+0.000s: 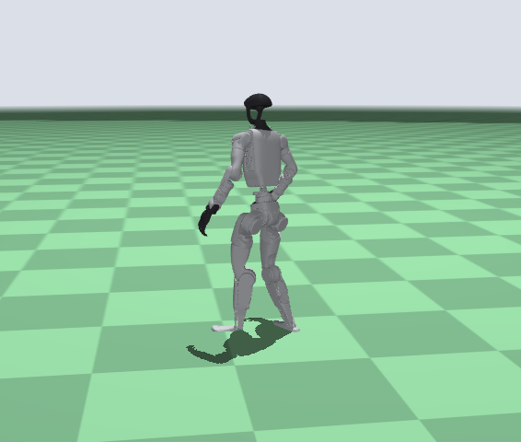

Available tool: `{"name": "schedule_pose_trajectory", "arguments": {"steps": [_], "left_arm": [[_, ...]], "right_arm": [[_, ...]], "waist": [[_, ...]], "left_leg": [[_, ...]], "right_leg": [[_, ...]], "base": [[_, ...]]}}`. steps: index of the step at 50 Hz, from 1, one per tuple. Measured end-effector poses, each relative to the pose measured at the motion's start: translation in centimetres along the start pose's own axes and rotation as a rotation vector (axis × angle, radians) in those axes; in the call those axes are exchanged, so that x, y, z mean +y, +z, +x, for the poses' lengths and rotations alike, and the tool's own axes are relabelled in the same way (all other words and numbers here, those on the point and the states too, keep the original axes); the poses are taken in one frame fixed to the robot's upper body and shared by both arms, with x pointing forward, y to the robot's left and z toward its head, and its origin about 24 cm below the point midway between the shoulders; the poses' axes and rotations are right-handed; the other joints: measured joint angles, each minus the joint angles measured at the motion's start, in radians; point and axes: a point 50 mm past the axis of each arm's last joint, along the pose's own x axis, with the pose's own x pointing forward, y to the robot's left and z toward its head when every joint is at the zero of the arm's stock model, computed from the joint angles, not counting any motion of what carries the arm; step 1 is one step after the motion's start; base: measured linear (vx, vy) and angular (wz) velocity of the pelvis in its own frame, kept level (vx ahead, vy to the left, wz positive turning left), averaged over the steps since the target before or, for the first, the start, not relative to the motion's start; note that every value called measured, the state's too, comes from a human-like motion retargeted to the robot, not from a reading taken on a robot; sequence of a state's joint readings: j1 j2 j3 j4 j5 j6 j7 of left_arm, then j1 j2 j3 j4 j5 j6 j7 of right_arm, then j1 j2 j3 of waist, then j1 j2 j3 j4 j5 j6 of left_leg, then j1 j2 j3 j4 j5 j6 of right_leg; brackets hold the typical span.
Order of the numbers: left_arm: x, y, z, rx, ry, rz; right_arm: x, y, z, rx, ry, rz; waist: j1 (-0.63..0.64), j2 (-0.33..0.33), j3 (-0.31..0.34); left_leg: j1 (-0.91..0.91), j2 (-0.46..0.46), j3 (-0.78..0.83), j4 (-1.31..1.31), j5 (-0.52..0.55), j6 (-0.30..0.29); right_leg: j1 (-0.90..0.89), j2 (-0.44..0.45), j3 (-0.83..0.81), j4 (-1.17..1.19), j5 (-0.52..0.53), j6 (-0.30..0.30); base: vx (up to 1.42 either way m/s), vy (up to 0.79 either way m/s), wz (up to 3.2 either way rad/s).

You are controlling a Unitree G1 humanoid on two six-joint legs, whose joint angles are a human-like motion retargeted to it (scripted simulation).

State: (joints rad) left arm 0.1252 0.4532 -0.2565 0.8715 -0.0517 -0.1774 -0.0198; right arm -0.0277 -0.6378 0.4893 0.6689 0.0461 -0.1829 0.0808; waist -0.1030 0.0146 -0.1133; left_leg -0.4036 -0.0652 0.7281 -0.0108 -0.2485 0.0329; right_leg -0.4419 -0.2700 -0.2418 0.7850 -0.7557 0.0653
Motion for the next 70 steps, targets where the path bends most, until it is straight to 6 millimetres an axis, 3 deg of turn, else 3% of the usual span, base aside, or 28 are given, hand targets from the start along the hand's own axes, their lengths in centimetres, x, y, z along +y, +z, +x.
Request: {"name": "schedule_pose_trajectory", "arguments": {"steps": [4, 8, 10, 12, 15, 18, 23, 25, 32, 45, 50, 59, 70], "left_arm": [[-0.2, 0.6, 0.4, -0.009, -0.014, -0.002], [0.0, 0.3, 0.5, 0.014, -0.028, 0.004], [0.3, 0.0, 0.4, 0.029, -0.033, 0.004], [0.7, 0.4, 0.7, 0.026, -0.044, -0.003], [0.5, -0.1, 0.5, 0.047, -0.056, -0.022], [0.2, -0.7, 0.3, 0.063, -0.067, -0.036], [-0.5, -1.2, 0.0, 0.078, -0.094, -0.042], [-0.7, -0.9, 0.2, 0.069, -0.103, -0.035], [-1.8, -0.5, 0.3, 0.056, -0.136, -0.013], [-2.1, 0.7, 0.7, 0.021, -0.176, -0.01], [-0.5, 1.0, 0.8, 0.011, -0.137, -0.001], [2.8, 3.4, 1.2, -0.069, -0.042, 0.032], [3.0, 5.9, 1.1, -0.187, -0.091, 0.011]], "right_arm": [[-0.1, -3.1, -0.6, 0.142, -0.039, 0.035], [0.0, -5.7, -1.6, 0.264, -0.074, 0.071], [0.0, -6.7, -2.1, 0.311, -0.086, 0.084], [-0.8, -7.4, -2.4, 0.344, -0.117, 0.097], [-1.5, -8.4, -3.2, 0.39, -0.147, 0.105], [-2.1, -8.8, -3.7, 0.408, -0.177, 0.118], [-2.9, -8.9, -3.9, 0.41, -0.214, 0.127], [-3.5, -8.6, -3.7, 0.396, -0.226, 0.123], [-3.2, -7.0, -2.5, 0.335, -0.19, 0.106], [-1.3, -3.9, -0.2, 0.223, -0.045, 0.08], [-0.1, -4.6, -0.4, 0.253, 0.0, 0.093], [2.3, -7.4, -1.8, 0.387, 0.064, 0.119], [2.9, -10.1, -3.8, 0.499, 0.08, 0.158]], "waist": [[-0.005, -0.018, 0.01], [0.004, -0.027, 0.034], [0.025, 0.002, 0.05], [0.108, 0.145, 0.086], [0.114, 0.18, 0.09], [0.097, 0.187, 0.091], [0.054, 0.161, 0.086], [0.029, 0.114, 0.071], [-0.011, 0.066, 0.079], [-0.098, -0.028, 0.073], [-0.119, -0.038, 0.069], [-0.161, -0.06, 0.058], [-0.197, -0.117, 0.053]], "left_leg": [[-0.051, 0.023, -0.086, 0.238, -0.102, 0.03], [-0.126, 0.131, -0.175, 0.736, -0.304, 0.063], [-0.144, 0.216, -0.236, 0.959, -0.39, 0.067], [-0.146, 0.43, -0.347, 1.157, -0.478, 0.031], [-0.061, 0.453, -0.396, 1.164, -0.485, 0.005], [0.038, 0.422, -0.406, 1.048, -0.479, -0.028], [0.155, 0.318, -0.39, 0.791, -0.471, -0.064], [0.226, 0.202, -0.37, 0.587, -0.416, -0.05], [0.259, 0.108, -0.352, 0.479, -0.397, -0.05], [0.386, -0.118, -0.328, 0.087, -0.204, -0.007], [0.43, -0.154, -0.31, -0.027, -0.144, 0.001], [0.442, -0.158, -0.26, -0.029, -0.145, 0.002], [0.512, -0.165, -0.174, -0.03, -0.15, -0.002]], "right_leg": [[-0.044, -0.032, 0.015, 0.0, 0.026, 0.015], [-0.055, -0.031, 0.023, 0.019, 0.034, 0.022], [-0.049, 0.019, 0.011, 0.027, 0.036, 0.012], [0.048, 0.243, -0.035, -0.15, 0.126, -0.028], [0.086, 0.295, -0.047, -0.224, 0.171, -0.033], [0.109, 0.299, -0.058, -0.257, 0.196, -0.027], [0.093, 0.233, -0.076, -0.219, 0.196, 0.002], [0.068, 0.157, -0.069, -0.194, 0.183, 0.02], [-0.014, 0.046, -0.046, -0.045, 0.16, 0.054], [-0.151, -0.131, 0.039, 0.109, 0.181, 0.115], [-0.175, -0.165, 0.036, 0.143, 0.188, 0.102], [-0.175, -0.197, 0.021, 0.189, 0.198, 0.075], [-0.11, -0.201, 0.01, 0.216, 0.153, 0.075]], "base": [[-0.3, -0.08, -0.02], [-0.25, -0.07, -0.24], [-0.21, -0.06, -0.9], [-0.18, -0.05, -1.52], [-0.14, -0.01, -0.41], [-0.1, 0.04, -0.01], [-0.08, 0.1, 0.2], [-0.04, 0.14, 0.4], [-0.08, 0.14, 0.17], [-0.06, 0.1, 0.04], [-0.05, 0.03, -0.22], [-0.02, -0.03, -0.28], [0.03, -0.1, -0.44]]}}
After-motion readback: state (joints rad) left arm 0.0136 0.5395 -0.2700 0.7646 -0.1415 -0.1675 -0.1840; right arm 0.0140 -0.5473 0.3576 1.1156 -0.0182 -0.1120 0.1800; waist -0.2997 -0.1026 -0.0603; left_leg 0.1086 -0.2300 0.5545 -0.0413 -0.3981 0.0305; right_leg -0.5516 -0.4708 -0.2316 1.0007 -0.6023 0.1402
